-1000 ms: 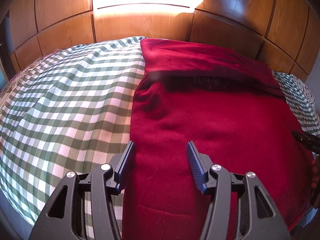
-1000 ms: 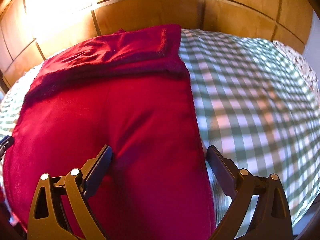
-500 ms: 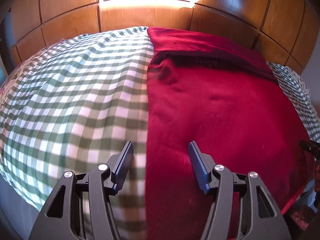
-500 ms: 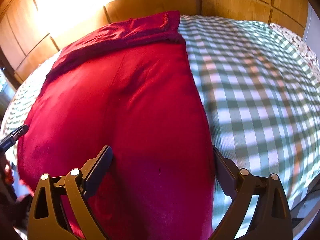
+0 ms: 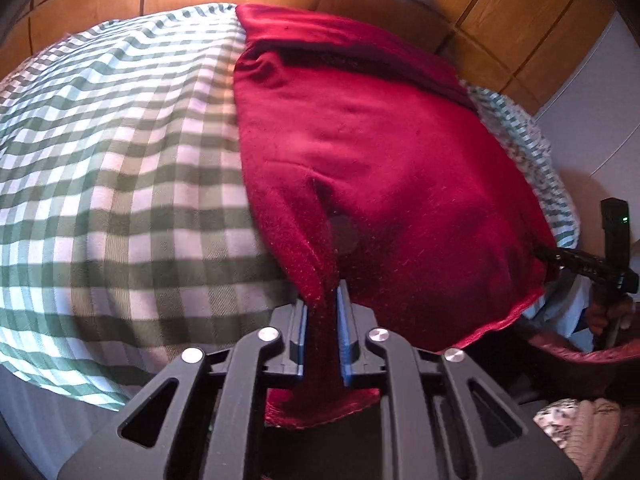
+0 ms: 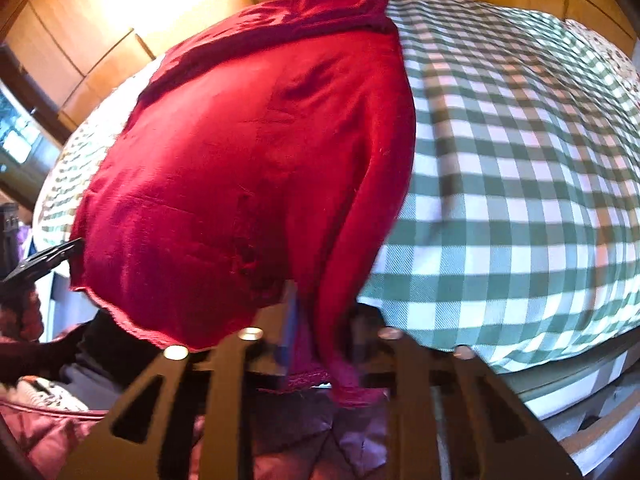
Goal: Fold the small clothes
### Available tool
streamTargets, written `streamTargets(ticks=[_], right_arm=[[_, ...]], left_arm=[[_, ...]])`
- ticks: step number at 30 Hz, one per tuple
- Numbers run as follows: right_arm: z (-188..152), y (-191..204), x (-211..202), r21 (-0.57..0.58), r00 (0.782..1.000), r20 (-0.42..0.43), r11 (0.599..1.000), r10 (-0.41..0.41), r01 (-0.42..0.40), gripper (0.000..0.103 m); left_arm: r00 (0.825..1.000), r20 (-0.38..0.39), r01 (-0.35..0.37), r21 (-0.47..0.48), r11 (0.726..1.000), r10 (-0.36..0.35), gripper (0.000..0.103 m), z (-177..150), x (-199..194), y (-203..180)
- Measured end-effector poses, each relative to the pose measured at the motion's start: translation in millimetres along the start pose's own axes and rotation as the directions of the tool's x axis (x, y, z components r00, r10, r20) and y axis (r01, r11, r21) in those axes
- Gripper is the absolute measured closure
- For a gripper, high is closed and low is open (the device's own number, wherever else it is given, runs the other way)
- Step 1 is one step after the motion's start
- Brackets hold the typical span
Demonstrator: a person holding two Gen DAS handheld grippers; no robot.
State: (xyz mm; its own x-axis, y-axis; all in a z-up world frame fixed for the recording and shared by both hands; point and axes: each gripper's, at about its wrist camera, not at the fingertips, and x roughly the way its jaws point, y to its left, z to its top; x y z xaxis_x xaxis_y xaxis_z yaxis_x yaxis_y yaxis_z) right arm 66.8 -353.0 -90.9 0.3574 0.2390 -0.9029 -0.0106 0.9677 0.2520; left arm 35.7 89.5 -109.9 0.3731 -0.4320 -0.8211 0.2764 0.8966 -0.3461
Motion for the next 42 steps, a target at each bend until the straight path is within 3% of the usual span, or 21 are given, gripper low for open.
streamTargets(ticks=[3,7,12,14,16,17,18,20,21,22,24,28,32,35,37,38,39,41,42], right_arm=[[16,-3,-16,0.042,0.995,0.059,0.996,0.08,-0.083,0.088],[51,-4,-27,0.077,0.974,0.163,0.983,0.155,-0.169,0.088],[110,-22,-8,0.157,0.963,0.228,0.971,0.143,-0.181,0.092],[132,-29,2,0.183,0.963,0.236,0.968,0.128,-0.174,0.092],[155,-35,10,0.187,0.965,0.244,0.972,0.094,-0.142,0.092],[164,-36,14,0.183,0.965,0.246,0.974,0.089,-0.137,0.092],[171,-39,15,0.184,0.964,0.249,0.973,0.091,-0.139,0.092],[180,-46,17,0.21,0.958,0.267,0.963,0.108,-0.167,0.075],[183,-51,16,0.235,0.952,0.285,0.955,0.109,-0.18,0.033],[183,-57,12,0.264,0.944,0.314,0.946,0.1,-0.188,0.007],[176,-65,3,0.289,0.934,0.345,0.936,0.095,-0.203,0.008],[153,-76,-5,0.308,0.945,0.319,0.936,0.07,-0.173,0.008],[118,-65,-1,0.216,0.965,0.26,0.972,0.029,-0.087,0.008],[112,-45,14,0.122,0.971,0.238,0.993,-0.031,0.002,0.008],[116,-38,25,0.089,0.969,0.24,0.995,-0.065,0.045,0.022],[120,-36,33,0.079,0.97,0.233,0.995,-0.073,0.056,0.03],[125,-33,42,0.069,0.974,0.216,0.996,-0.069,0.055,0.045],[131,-30,46,0.061,0.974,0.21,0.996,-0.082,0.071,0.058],[131,-29,44,0.066,0.977,0.202,0.996,-0.069,0.057,0.072]], left_arm=[[0.991,0.079,0.117,-0.059,0.991,-0.112,0.093,18,-17,7],[0.971,0.174,0.186,-0.119,0.975,-0.164,0.093,58,-24,16],[0.975,0.193,0.139,-0.16,0.977,-0.108,0.093,112,1,19],[0.977,0.211,0.057,-0.203,0.978,-0.013,0.096,136,11,24],[0.973,0.23,0.032,-0.224,0.974,0.021,0.095,160,19,30],[0.972,0.234,0.035,-0.252,0.967,0.026,0.085,167,20,38],[0.972,0.235,0.041,-0.286,0.957,0.029,0.062,173,22,44],[0.966,0.25,0.024,-0.332,0.943,0.064,0.056,178,21,55],[0.965,0.253,0.02,-0.328,0.944,0.067,0.052,177,19,57],[0.966,0.251,0.026,-0.323,0.946,0.059,0.05,174,17,60],[0.964,0.262,0.047,-0.326,0.944,0.043,0.04,160,10,67],[0.966,0.256,0.099,-0.288,0.953,-0.023,0.033,122,6,75],[0.981,0.192,0.077,-0.232,0.97,-0.032,0.03,94,20,72],[0.985,0.163,0.09,-0.204,0.975,-0.057,0.032,92,35,62],[0.985,0.157,0.094,-0.173,0.98,-0.067,0.042,96,43,52],[0.986,0.15,0.094,-0.168,0.981,-0.068,0.056,98,48,49],[0.989,0.135,0.084,-0.174,0.981,-0.061,0.067,100,52,48],[0.991,0.131,0.05,-0.166,0.985,-0.029,0.081,103,55,46],[0.991,0.13,0.044,-0.157,0.987,-0.024,0.086,102,53,44]])
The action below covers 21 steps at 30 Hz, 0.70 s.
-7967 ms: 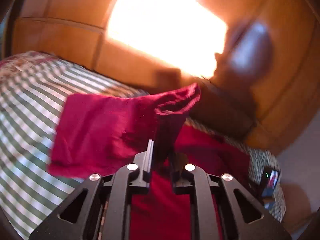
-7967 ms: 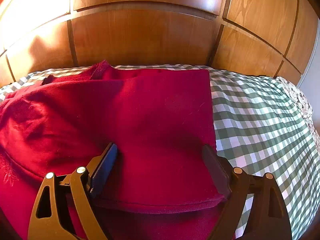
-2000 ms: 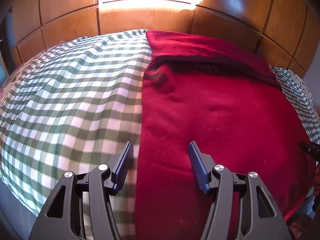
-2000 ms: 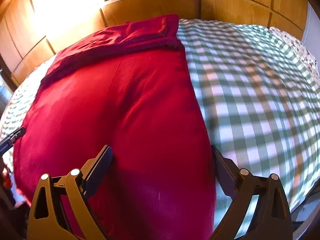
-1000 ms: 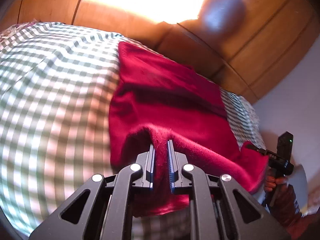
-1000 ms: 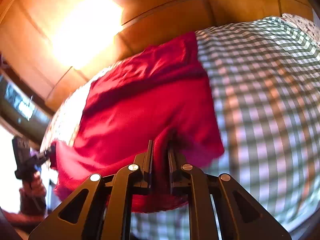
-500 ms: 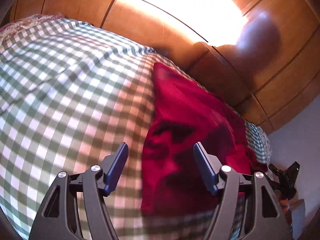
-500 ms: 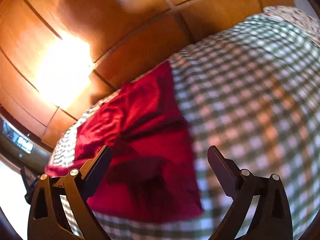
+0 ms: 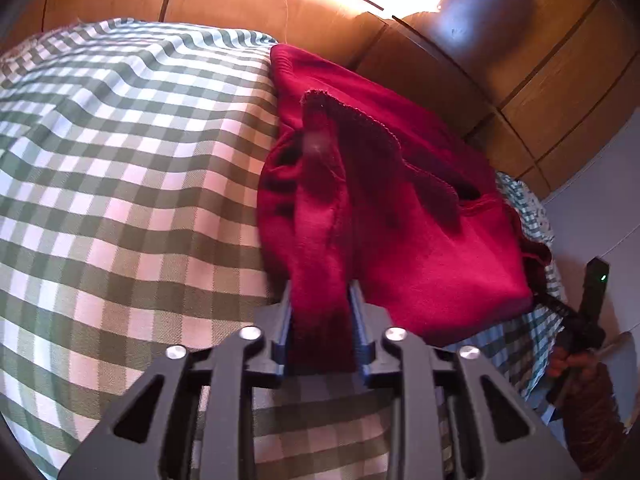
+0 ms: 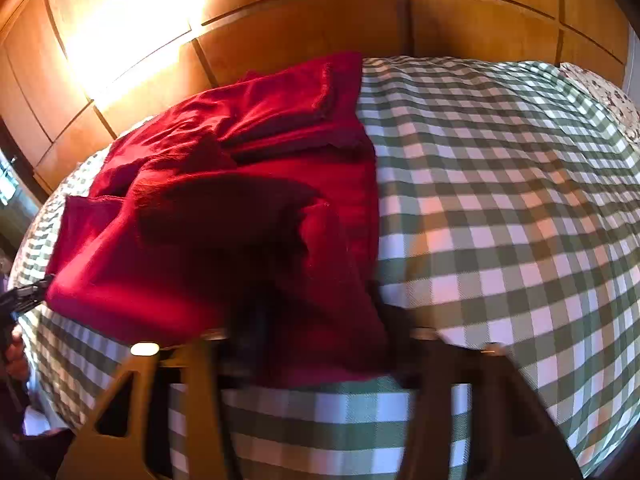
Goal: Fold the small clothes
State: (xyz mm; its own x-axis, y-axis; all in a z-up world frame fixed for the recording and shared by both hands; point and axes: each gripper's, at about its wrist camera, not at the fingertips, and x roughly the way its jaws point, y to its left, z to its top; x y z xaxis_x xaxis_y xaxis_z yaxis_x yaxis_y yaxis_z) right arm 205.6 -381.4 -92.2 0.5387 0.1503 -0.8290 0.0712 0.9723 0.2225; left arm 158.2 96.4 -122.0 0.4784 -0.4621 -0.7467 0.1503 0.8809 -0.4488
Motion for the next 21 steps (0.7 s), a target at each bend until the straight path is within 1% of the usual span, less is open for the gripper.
streamTargets(ticks=[1,3,5,8,9,11,13,14,15,16,17,18,19,20,21], right_arm=[[0,0,-4,0.015,1.0,-0.008,1.0,0.007,-0.007,0.077],[-1,0,-15,0.029,0.999,-0.009,0.999,0.031,-0.031,0.08],[-8,0,-29,0.053,0.997,-0.014,0.995,0.08,-0.079,0.082],[-26,3,-48,0.059,0.992,-0.035,0.991,0.124,-0.122,0.082],[-37,3,-56,0.057,0.989,-0.053,0.989,0.14,-0.137,0.082],[-60,2,-70,0.046,0.985,-0.094,0.989,0.145,-0.141,0.082],[-80,2,-78,0.037,0.982,-0.133,0.99,0.137,-0.133,0.082],[-89,2,-81,0.027,0.982,-0.15,0.993,0.118,-0.116,0.082],[-94,3,-83,0.019,0.981,-0.162,0.995,0.104,-0.102,0.082],[-97,4,-84,0.009,0.981,-0.174,0.997,0.081,-0.081,0.079],[-98,6,-85,-0.007,0.982,-0.18,0.998,0.053,-0.055,0.075],[-96,9,-85,-0.028,0.982,-0.183,0.999,0.032,-0.038,0.062],[-94,16,-85,-0.071,0.985,-0.172,0.997,0.001,-0.014,0.045],[-92,26,-87,-0.14,0.989,-0.142,0.99,-0.037,0.017,0.039],[-91,33,-88,-0.198,0.991,-0.123,0.98,-0.057,0.032,0.036]], left_arm=[[1.0,0.004,0.005,0.005,1.0,-0.005,0.088,-2,-4,-1],[1.0,0.012,0.004,0.021,1.0,-0.004,0.091,-7,-13,-2],[1.0,0.005,0.008,0.029,1.0,-0.008,0.092,-16,-23,0],[1.0,-0.017,0.011,0.044,0.999,-0.01,0.092,-36,-40,2],[1.0,-0.027,0.017,0.04,0.999,-0.016,0.092,-44,-46,5],[0.998,-0.049,0.038,0.046,0.998,-0.036,0.091,-66,-62,6],[0.997,-0.075,0.038,0.046,0.998,-0.034,0.09,-84,-72,5],[0.996,-0.085,0.033,0.041,0.999,-0.029,0.086,-91,-74,5],[0.996,-0.086,0.025,0.042,0.999,-0.021,0.079,-95,-76,5],[0.997,-0.077,0.009,0.042,0.999,-0.005,0.072,-96,-79,5],[0.998,-0.061,-0.01,0.031,0.999,0.012,0.052,-93,-81,6],[0.999,-0.045,-0.011,0.021,1.0,0.012,0.044,-91,-83,8],[1.0,-0.029,-0.005,0.013,1.0,0.005,0.045,-85,-84,9],[1.0,-0.016,-0.012,0.013,1.0,0.013,0.045,-79,-84,9],[1.0,-0.004,-0.024,0.019,1.0,0.024,0.045,-73,-83,9]])
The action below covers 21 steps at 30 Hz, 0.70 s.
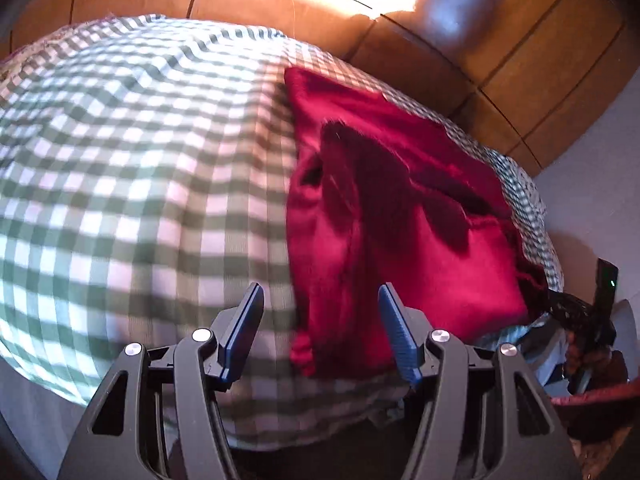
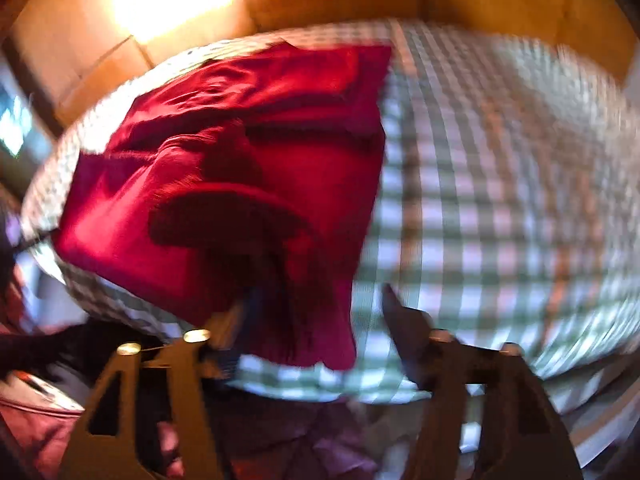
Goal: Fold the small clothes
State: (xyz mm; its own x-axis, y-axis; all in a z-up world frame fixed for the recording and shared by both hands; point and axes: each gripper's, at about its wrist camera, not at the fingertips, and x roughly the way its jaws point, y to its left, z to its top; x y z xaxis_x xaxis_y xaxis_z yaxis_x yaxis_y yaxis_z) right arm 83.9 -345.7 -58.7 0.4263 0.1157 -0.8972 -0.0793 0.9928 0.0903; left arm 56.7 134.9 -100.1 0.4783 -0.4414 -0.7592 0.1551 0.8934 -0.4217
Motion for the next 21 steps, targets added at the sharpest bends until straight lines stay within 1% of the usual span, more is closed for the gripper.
streamTargets(ticks=[1,2,3,4,5,6,8,9,10,11,12,13,14,15,16,18,21], right_arm=[[3,10,1,-0.076,1.0,0.007,0.997,-0.022,0.022,0.036],[6,25,2,-0.177,0.999,0.011,0.983,-0.051,0.052,0.036],[7,37,5,-0.252,0.997,0.013,0.965,-0.073,0.073,0.036],[8,45,8,-0.303,0.996,0.015,0.949,-0.087,0.088,0.036],[9,54,11,-0.362,0.994,0.023,0.926,-0.107,0.108,0.036],[11,65,16,-0.43,0.99,0.047,0.891,-0.136,0.143,0.036],[17,70,19,-0.475,0.983,0.089,0.861,-0.162,0.185,0.036],[22,68,21,-0.477,0.983,0.096,0.859,-0.157,0.184,0.036],[27,68,22,-0.477,0.985,0.1,0.862,-0.14,0.171,0.036],[30,67,24,-0.478,0.987,0.098,0.864,-0.126,0.158,0.036],[33,66,25,-0.481,0.988,0.091,0.864,-0.121,0.15,0.043],[35,66,28,-0.486,0.991,0.074,0.863,-0.114,0.136,0.072],[38,63,30,-0.485,0.992,0.048,0.866,-0.114,0.123,0.083],[40,62,29,-0.477,0.992,0.046,0.87,-0.115,0.123,0.086],[41,61,23,-0.465,0.993,0.05,0.878,-0.103,0.114,0.091],[48,54,6,-0.419,0.995,0.069,0.903,-0.07,0.092,0.091],[67,34,-24,-0.312,0.99,0.137,0.947,-0.029,0.071,0.091]], left_arm=[[1.0,0.012,-0.007,0.011,1.0,0.006,0.045,5,2,-1],[1.0,0.018,-0.008,0.025,1.0,0.008,0.045,10,4,-3],[1.0,0.019,-0.008,0.046,0.999,0.007,0.045,16,10,-5],[1.0,0.017,-0.007,0.059,0.998,0.006,0.044,22,15,-8],[1.0,0.015,-0.01,0.073,0.997,0.009,0.045,26,19,-10],[1.0,0.015,-0.022,0.082,0.996,0.02,0.045,33,24,-9],[1.0,0.016,-0.008,0.094,0.996,0.006,0.045,43,30,-10],[1.0,0.02,-0.006,0.097,0.995,0.004,0.047,50,34,-16],[1.0,0.021,0.002,0.1,0.995,-0.004,0.051,54,37,-17],[1.0,0.016,0.015,0.103,0.995,-0.017,0.061,57,39,-20],[1.0,0.008,0.024,0.114,0.993,-0.025,0.068,60,42,-22],[1.0,0.008,0.018,0.13,0.991,-0.02,0.073,62,44,-25],[1.0,0.009,0.009,0.147,0.989,-0.011,0.087,62,45,-28],[1.0,0.014,0.0,0.158,0.987,-0.002,0.094,62,43,-29],[1.0,0.023,0.005,0.157,0.988,-0.008,0.095,63,40,-29],[0.999,0.045,0.023,0.146,0.989,-0.03,0.096,68,32,-31],[0.992,0.105,0.055,0.148,0.987,-0.071,0.096,76,7,-33]])
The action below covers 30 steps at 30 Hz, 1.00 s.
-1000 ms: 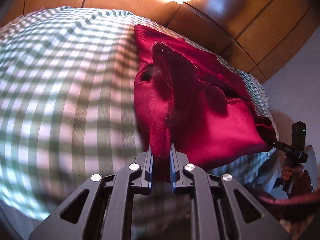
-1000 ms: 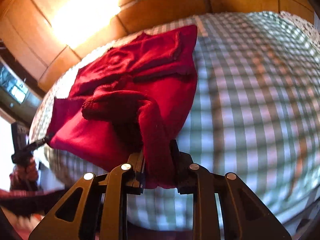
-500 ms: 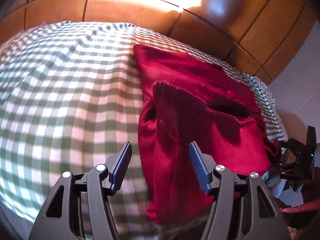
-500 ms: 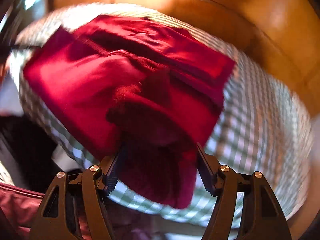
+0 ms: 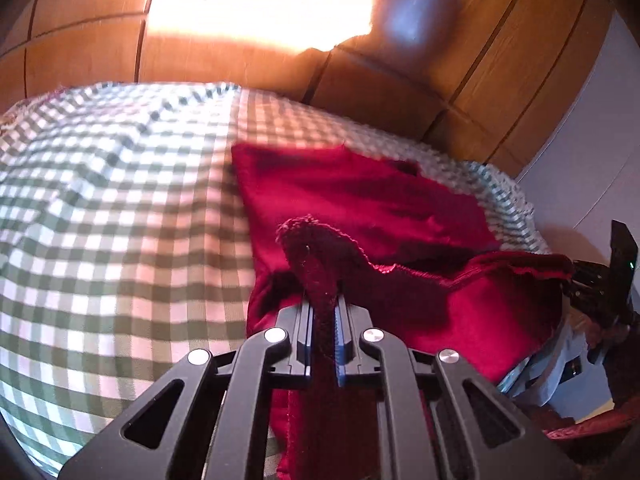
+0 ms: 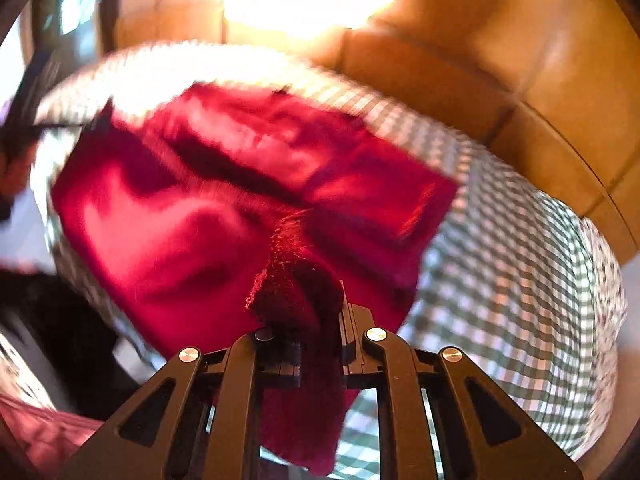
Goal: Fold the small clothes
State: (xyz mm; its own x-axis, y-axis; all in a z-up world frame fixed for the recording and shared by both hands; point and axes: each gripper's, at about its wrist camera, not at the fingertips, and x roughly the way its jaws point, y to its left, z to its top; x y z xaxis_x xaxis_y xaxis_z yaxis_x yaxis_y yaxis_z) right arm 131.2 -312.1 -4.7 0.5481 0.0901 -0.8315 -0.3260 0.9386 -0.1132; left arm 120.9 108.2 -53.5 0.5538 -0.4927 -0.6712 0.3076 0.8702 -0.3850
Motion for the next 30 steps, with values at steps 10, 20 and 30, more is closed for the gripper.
streamTargets(ticks=[10,20,30], right_arm=[[70,-91,7,0.309,0.984,0.18,0.949,0.0,-0.057,0.091],[124,-137,142,0.485,0.998,0.029,0.874,-0.053,0.032,0.092],[97,-151,184,0.589,0.999,-0.021,0.807,-0.031,0.037,0.038]], left_arm=[[0.986,0.157,-0.063,-0.013,0.998,0.065,0.096,84,-4,7],[0.957,0.039,-0.284,-0.059,0.957,0.286,0.096,148,116,31],[0.92,-0.067,-0.392,-0.087,0.916,0.387,0.067,138,159,53]])
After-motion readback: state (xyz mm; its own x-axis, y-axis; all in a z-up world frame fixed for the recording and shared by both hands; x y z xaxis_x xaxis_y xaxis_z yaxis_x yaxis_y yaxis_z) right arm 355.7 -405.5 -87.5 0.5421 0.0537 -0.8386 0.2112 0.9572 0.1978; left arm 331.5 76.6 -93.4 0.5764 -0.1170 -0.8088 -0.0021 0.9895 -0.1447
